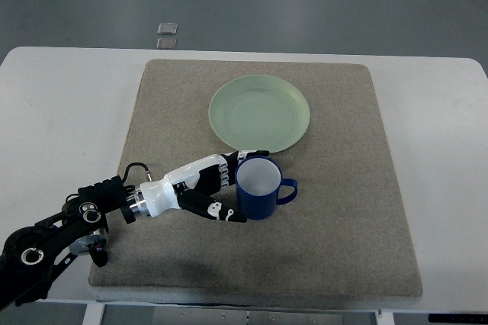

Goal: Place cup left of plate with left hand
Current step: 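Close the left hand fingers around the blue mug body, then lift the blue mug and carry it past the plate toward the pad's far corner, then lower the blue mug onto the pad beside the plate and release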

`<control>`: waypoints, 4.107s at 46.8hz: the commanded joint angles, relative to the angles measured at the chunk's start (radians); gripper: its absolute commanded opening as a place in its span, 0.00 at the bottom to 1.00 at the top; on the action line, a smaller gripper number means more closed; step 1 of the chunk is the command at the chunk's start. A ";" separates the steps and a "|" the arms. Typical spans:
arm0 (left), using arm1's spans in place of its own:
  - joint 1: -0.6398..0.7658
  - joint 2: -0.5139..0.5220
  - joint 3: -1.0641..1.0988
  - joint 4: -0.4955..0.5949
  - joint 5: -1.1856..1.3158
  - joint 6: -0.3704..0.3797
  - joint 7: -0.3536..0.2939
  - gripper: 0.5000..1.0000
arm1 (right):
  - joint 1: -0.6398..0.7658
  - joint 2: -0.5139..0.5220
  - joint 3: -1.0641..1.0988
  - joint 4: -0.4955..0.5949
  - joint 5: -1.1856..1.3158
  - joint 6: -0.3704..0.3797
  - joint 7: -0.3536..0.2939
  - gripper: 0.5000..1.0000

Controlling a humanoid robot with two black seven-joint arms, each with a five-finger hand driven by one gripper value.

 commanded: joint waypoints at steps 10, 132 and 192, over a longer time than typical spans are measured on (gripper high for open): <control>-0.013 -0.035 0.011 0.012 0.019 0.059 0.000 1.00 | 0.000 0.000 0.000 0.000 0.000 0.000 0.000 0.86; -0.199 0.060 -0.207 0.390 -0.143 0.263 -0.023 0.00 | 0.000 0.000 0.000 0.000 0.001 0.000 0.000 0.86; -0.169 0.056 -0.198 0.400 -0.365 0.240 -0.014 1.00 | 0.000 0.000 0.000 0.000 0.001 0.000 0.000 0.86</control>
